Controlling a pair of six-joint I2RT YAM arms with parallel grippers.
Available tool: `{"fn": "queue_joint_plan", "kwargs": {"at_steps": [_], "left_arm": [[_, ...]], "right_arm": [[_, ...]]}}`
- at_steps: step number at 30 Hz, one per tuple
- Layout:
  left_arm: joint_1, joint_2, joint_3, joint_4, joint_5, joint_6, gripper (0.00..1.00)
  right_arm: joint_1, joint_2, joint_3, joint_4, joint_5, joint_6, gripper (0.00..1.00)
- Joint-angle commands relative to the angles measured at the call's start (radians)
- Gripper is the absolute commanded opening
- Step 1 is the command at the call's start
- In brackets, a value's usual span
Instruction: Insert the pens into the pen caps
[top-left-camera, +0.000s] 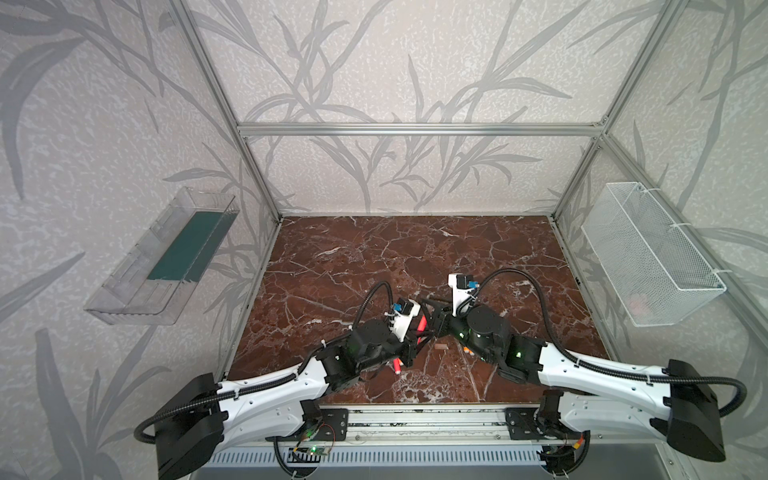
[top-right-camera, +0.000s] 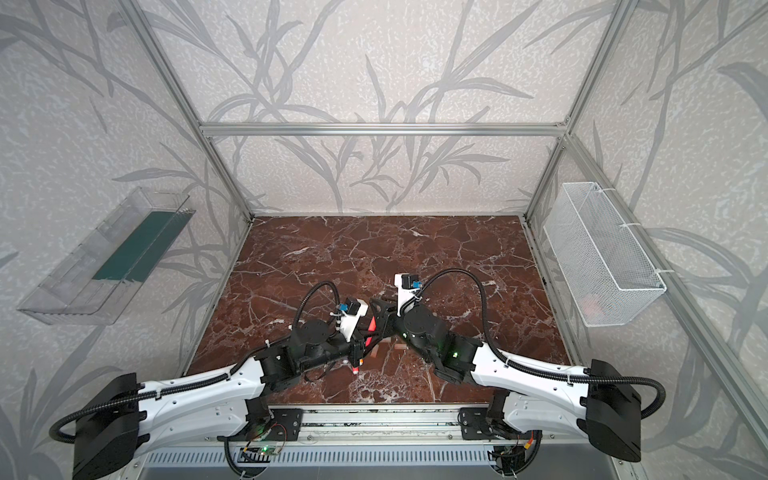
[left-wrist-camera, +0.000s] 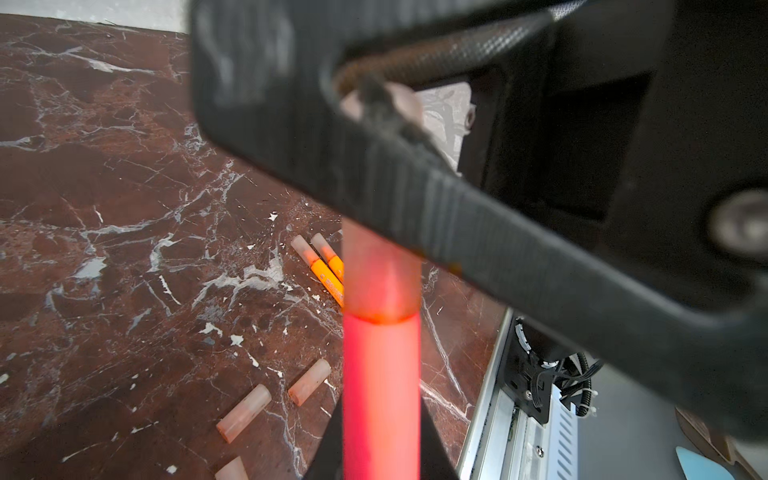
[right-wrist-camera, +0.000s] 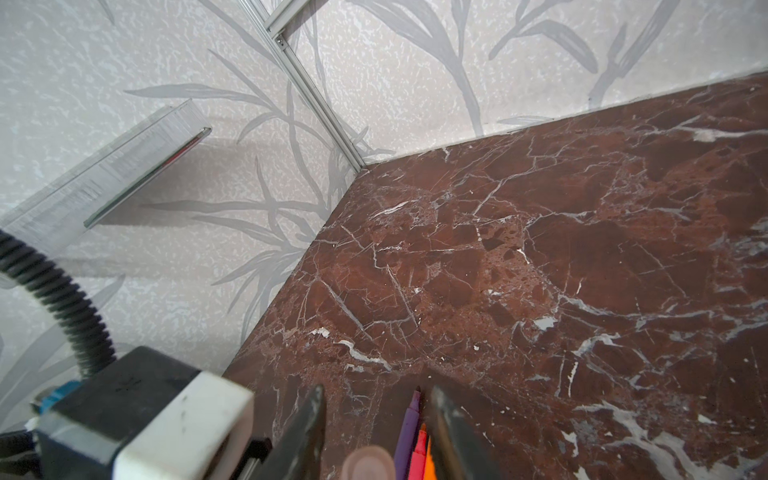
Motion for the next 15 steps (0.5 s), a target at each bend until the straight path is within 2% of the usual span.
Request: {"fn": "queue_joint_plan", "kwargs": {"at_steps": [1,12,15], "left_arm": [[-0.005,0.007,0.01,0.03,-0.002,0.024,0.0],[-0.003,0.001,0.073,-0.034,-0.077,0.04,0.0],[0.0,0.005,0.093,-0.042,-0.07,0.052,0.0]], "right_arm": [[-0.003,0.012,0.029,0.003,-0.057,0.028,0.33],[-0.003,0.021,0.001,-0.005,-0.174,0.044,0.0],[-0.003,0.009,-0.025,0.002,-0.206,0.008,0.0]]}}
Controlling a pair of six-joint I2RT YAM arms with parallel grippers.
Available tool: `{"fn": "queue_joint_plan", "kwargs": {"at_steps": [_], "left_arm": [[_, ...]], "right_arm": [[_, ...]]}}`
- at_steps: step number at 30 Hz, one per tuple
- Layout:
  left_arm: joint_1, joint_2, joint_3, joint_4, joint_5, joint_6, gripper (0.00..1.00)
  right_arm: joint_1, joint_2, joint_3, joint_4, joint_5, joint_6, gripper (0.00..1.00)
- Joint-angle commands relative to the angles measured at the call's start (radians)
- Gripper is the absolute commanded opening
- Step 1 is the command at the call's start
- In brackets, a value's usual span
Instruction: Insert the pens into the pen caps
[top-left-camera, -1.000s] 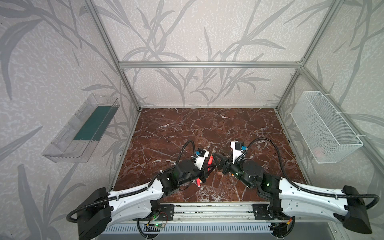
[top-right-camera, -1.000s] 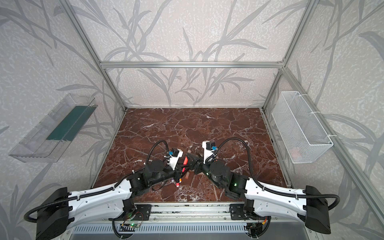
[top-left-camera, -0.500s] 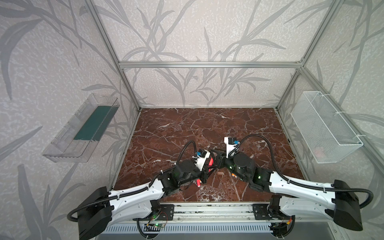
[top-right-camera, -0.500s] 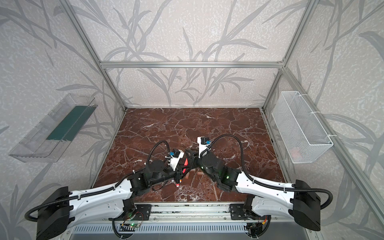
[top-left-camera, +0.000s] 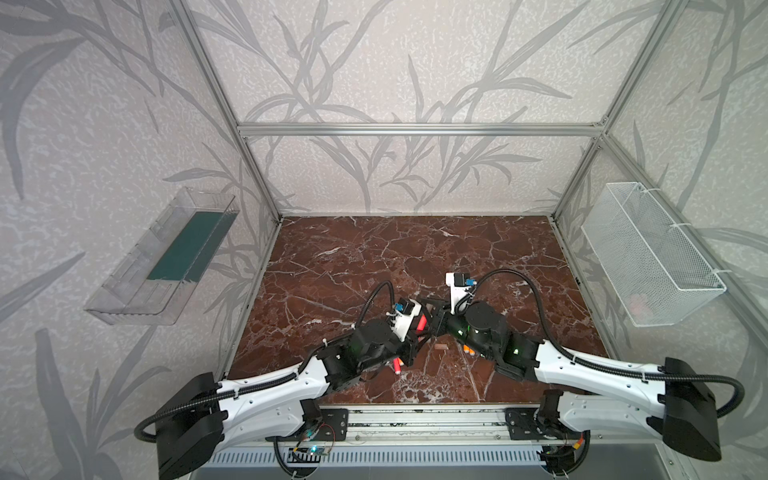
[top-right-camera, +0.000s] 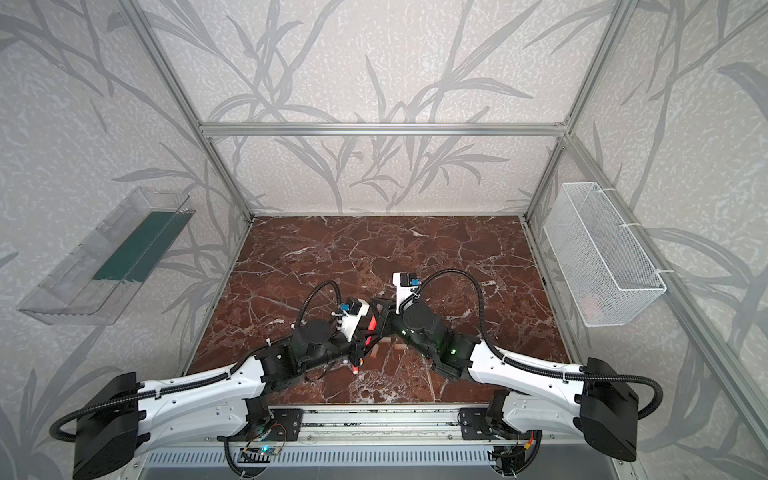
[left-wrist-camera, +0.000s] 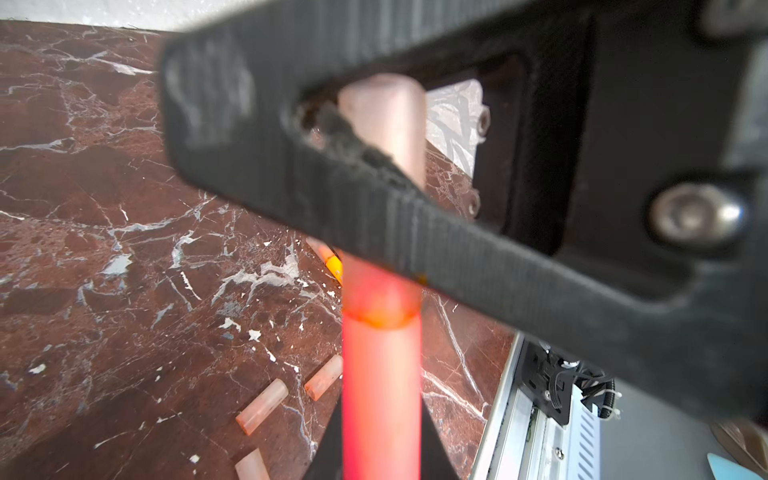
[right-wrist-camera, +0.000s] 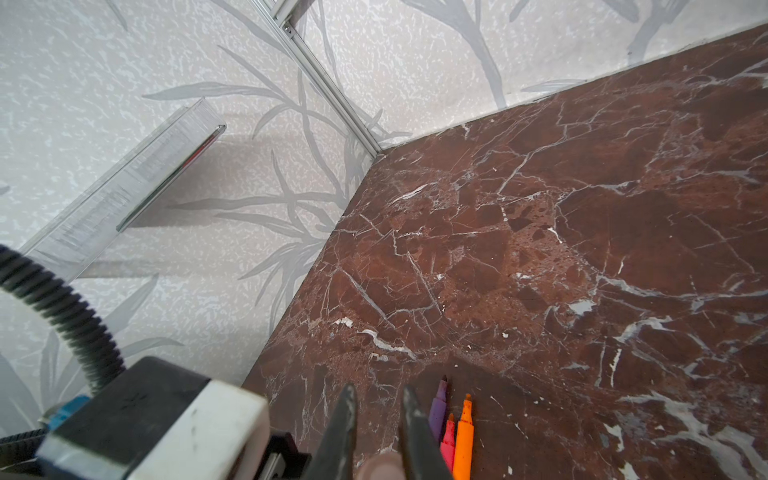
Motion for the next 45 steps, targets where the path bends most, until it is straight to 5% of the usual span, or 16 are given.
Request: {"fn": "queue_joint_plan", "kwargs": {"at_steps": [1,6,11,16,20,26,36,45], "left_arm": [[0.005,0.0,0.069,0.018,0.005,0.026,0.0],[0.02,-0.009,0.084,0.031,0.094,0.042,0.0],[0.02,-0.016,0.101,0.002,0.025,0.063,0.0],[0.02,-0.031,0.116,-0.033,-0.107,0.094,0.0],[0.02,-0.023,0.14,-0.067,-0.164,0.119,0.0],[0.02,-0.031,0.137,-0.066,-0.182,0.126,0.0],[0.039,-0.083,0.119,-0.071,-0.023,0.108,0.0],[0.171,-0.107,0.076,0.011,0.19,0.011,0.0]], "right_arm": [[0.017,-0.018,-0.042,-0.004,-0.113,-0.077,0.0],[0.017,-0.067,-0.145,0.138,-0.181,-0.176,0.0],[0.023,-0.067,-0.142,0.085,-0.184,-0.11,0.0],[0.067,-0.028,-0.136,0.02,-0.123,0.089,0.0],[0.175,0.003,-0.053,-0.087,-0.005,0.087,0.0],[0.189,0.017,-0.041,-0.132,0.065,0.101,0.0],[0.189,-0.02,-0.176,0.147,0.003,-0.021,0.0],[0.206,-0.015,-0.261,0.362,-0.074,-0.088,0.0]]}}
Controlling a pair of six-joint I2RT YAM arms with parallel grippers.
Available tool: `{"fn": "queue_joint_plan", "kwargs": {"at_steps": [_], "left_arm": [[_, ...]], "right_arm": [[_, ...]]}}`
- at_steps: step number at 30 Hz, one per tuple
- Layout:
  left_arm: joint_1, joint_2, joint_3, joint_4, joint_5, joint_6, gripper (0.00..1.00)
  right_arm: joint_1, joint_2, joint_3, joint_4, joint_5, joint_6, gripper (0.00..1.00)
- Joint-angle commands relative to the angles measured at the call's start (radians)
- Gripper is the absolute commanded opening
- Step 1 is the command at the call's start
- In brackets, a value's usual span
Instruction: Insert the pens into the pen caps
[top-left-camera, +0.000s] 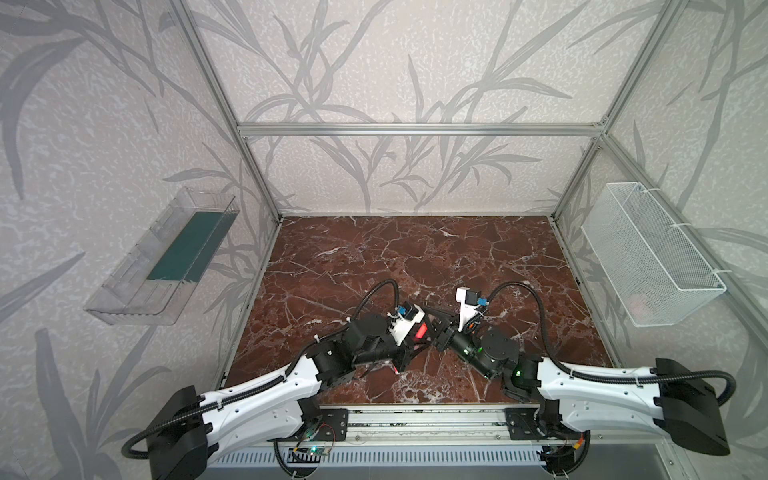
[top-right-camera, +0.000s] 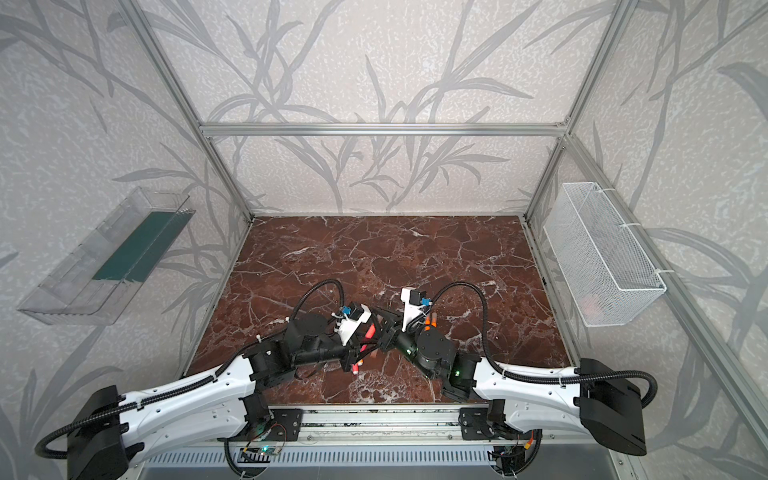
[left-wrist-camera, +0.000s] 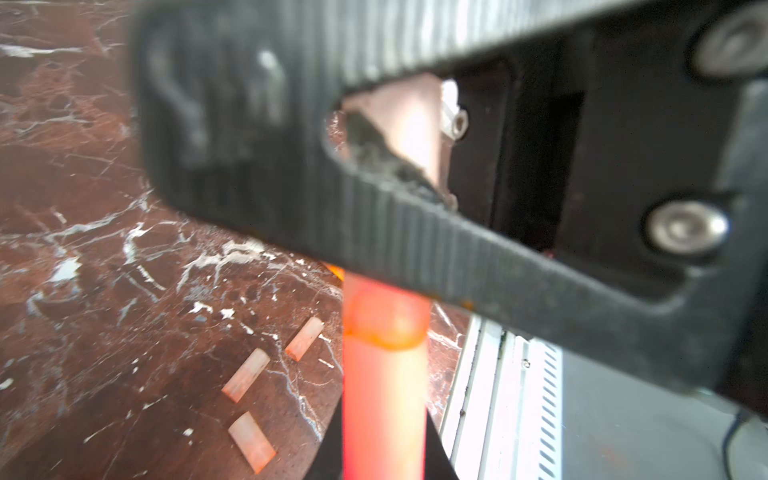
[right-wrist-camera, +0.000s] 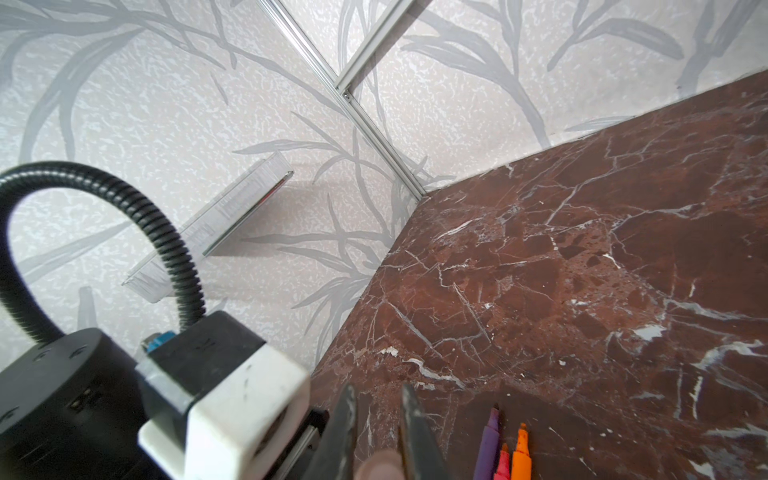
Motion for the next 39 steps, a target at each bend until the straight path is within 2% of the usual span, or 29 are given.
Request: {"fn": "queue_joint_plan", "kwargs": {"at_steps": [1,12,16,19,24,30,39], "left_arm": [[0.093,-0.03,0.021,0.212,-0.064,-0.111,0.0],[0.073,-0.046,0.022,0.168,-0.244,-0.063,0.0],[0.053,-0.04,0.027,0.154,-0.285,-0.04,0.0],[0.049,-0.04,0.023,0.164,-0.259,-0.04,0.0],[0.044,-0.058,0.005,0.199,-0.136,-0.05,0.0],[0.015,-0.073,-0.018,0.225,-0.103,-0.064,0.0],[-0.028,-0.022,-0.022,0.275,-0.096,-0.08,0.0]], "right_arm": [[0.082,0.037,-0.044,-0.042,-0.195,-0.089,0.0],[0.142,0.148,0.147,-0.39,-0.023,0.064,0.0],[0.149,0.168,0.175,-0.424,-0.002,0.067,0.0],[0.149,0.162,0.163,-0.401,0.015,0.051,0.0],[0.148,0.127,0.123,-0.287,0.03,-0.032,0.0],[0.145,0.088,0.16,-0.366,0.055,-0.076,0.01],[0.14,-0.003,0.148,-0.409,0.12,-0.142,0.25]]}}
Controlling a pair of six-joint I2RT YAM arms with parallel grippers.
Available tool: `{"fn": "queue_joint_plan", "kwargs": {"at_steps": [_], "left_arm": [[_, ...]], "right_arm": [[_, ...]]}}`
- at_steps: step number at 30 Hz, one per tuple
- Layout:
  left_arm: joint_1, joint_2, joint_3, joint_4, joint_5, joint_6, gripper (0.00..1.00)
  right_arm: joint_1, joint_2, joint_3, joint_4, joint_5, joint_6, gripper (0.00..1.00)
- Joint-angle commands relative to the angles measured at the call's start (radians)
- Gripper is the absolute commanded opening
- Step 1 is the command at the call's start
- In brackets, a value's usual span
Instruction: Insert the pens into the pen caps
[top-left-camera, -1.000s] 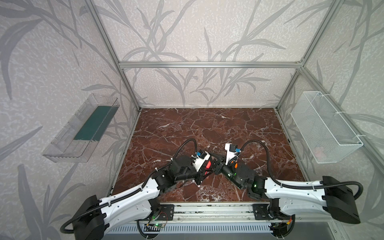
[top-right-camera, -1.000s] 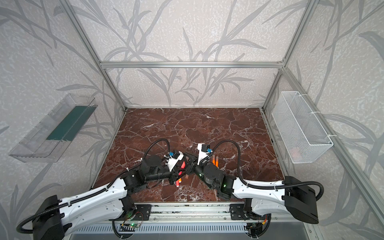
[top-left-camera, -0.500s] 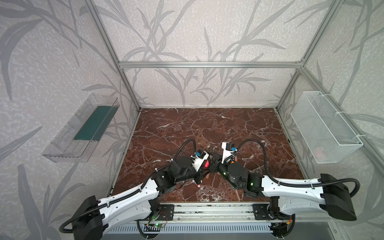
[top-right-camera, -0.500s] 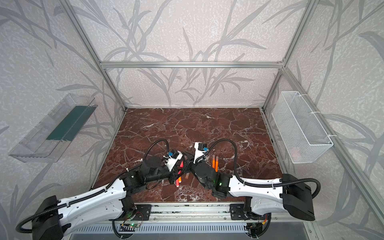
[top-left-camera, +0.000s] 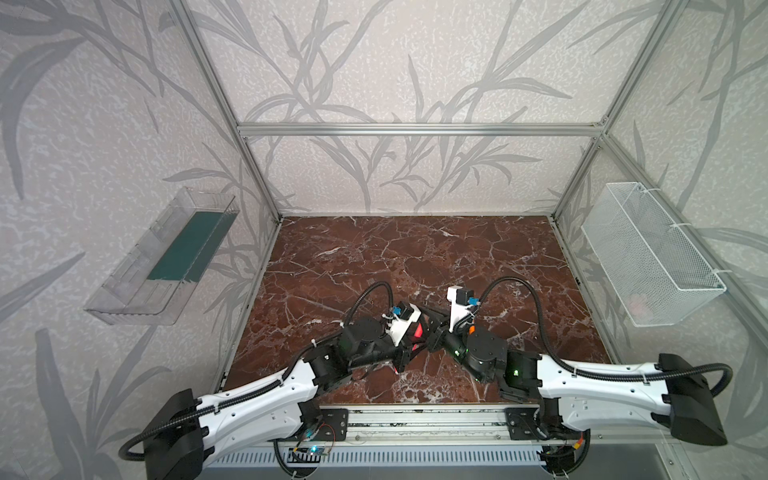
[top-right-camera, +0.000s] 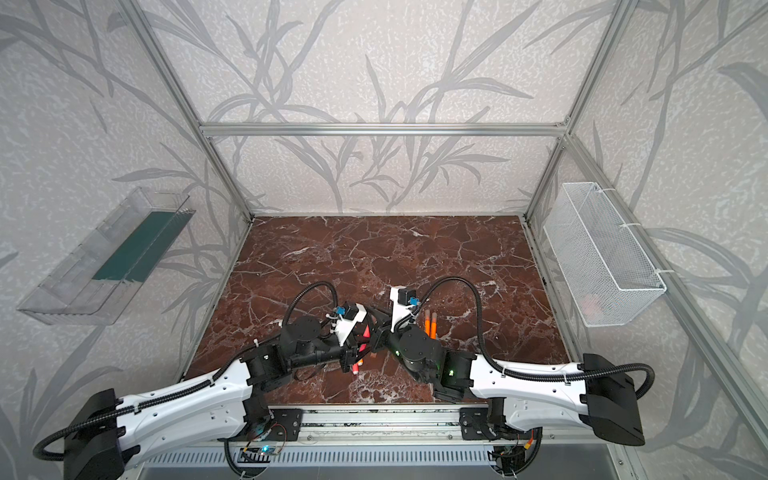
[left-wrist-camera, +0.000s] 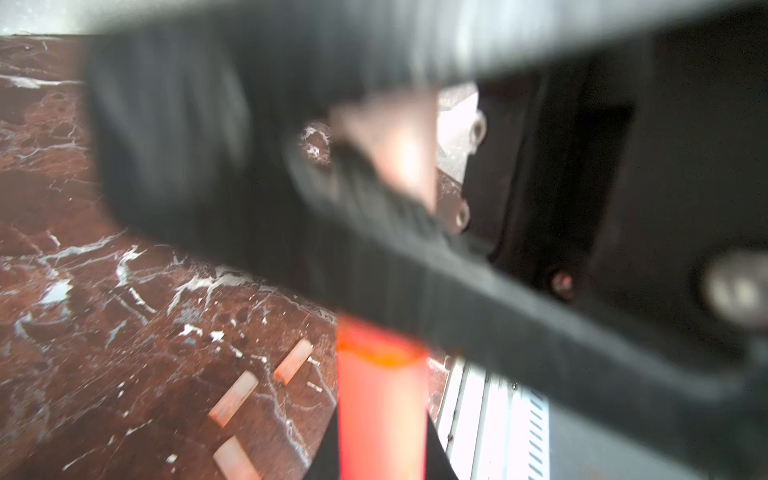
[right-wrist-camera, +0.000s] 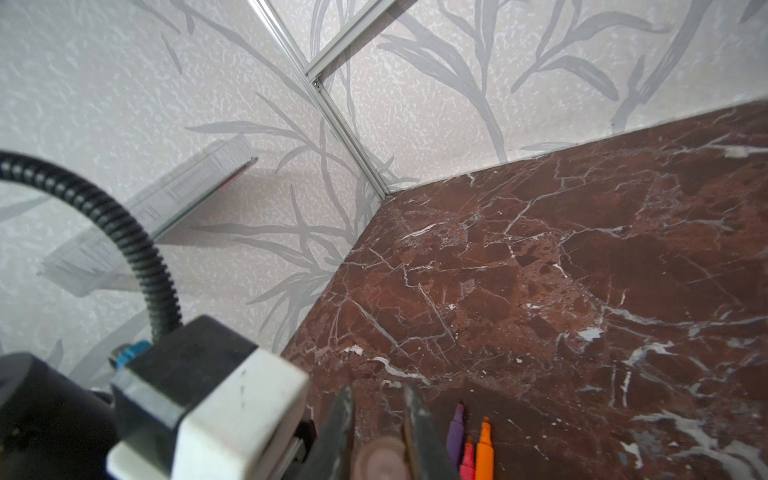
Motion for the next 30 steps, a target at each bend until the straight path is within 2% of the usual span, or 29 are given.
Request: {"fn": "queue_joint_plan", "kwargs": {"at_steps": [1,11,15,18,24,30], "left_arm": [[-0.002,0.015,0.029,0.165,-0.055,-0.033,0.0],[-0.055,0.049,0.047,0.189,-0.059,-0.03,0.0],[-0.068,0.069,0.053,0.204,-0.064,-0.029,0.0],[-0.073,0.083,0.06,0.214,-0.061,-0.028,0.0],[-0.084,0.082,0.062,0.223,-0.056,-0.026,0.0],[-0.087,0.063,0.055,0.22,-0.065,-0.023,0.0]], "right_arm": [[0.042,-0.025,-0.019,-0.134,-0.071,-0.073,0.27],[0.019,-0.1,-0.045,-0.152,-0.049,-0.089,0.41],[0.019,-0.096,-0.051,-0.127,-0.08,-0.089,0.52],[0.019,-0.066,-0.051,-0.1,-0.1,-0.08,0.55],[0.019,-0.01,-0.037,-0.082,-0.091,-0.065,0.53],[0.006,-0.004,-0.045,-0.079,-0.087,-0.039,0.32]]}}
